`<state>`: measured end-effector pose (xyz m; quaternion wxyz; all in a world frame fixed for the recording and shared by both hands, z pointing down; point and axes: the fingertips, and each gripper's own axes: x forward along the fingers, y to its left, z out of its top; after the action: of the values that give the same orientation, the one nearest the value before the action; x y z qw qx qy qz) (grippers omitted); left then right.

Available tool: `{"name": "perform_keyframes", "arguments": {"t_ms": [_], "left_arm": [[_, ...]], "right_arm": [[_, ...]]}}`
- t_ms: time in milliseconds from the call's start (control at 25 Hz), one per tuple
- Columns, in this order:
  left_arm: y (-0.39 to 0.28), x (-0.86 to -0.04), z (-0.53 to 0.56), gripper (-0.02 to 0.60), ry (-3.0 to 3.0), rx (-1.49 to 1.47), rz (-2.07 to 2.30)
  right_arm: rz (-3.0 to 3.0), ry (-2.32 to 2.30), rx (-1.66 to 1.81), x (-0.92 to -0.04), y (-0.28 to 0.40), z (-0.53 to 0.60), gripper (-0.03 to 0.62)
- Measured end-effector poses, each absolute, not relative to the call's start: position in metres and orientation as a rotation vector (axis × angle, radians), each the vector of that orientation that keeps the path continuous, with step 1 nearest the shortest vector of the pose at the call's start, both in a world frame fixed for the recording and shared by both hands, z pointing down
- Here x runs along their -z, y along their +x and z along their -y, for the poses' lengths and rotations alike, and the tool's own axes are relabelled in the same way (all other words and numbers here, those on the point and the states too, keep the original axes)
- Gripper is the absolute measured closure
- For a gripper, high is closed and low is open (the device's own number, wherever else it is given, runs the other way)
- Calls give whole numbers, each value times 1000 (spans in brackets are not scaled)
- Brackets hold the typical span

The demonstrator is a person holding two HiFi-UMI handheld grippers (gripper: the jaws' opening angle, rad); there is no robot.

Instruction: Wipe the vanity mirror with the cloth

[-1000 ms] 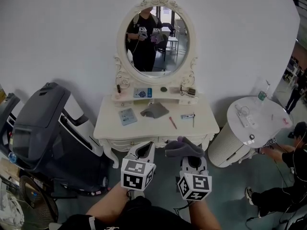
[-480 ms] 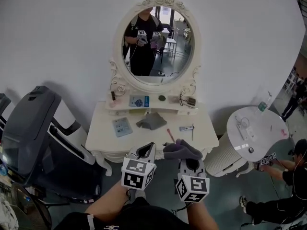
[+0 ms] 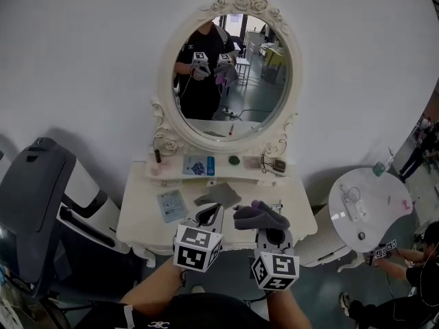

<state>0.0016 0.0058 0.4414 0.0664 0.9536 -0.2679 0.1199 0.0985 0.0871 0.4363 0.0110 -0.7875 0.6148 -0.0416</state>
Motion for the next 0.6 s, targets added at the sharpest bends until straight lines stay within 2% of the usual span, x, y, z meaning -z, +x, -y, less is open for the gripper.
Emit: {"name": "perform_keyframes", "arguments": {"t_ms": [600], "left_arm": [[8, -456, 92, 575, 2838, -410, 792]], "right_arm": [[-1927, -2451, 188, -449, 105, 14, 548]]}}
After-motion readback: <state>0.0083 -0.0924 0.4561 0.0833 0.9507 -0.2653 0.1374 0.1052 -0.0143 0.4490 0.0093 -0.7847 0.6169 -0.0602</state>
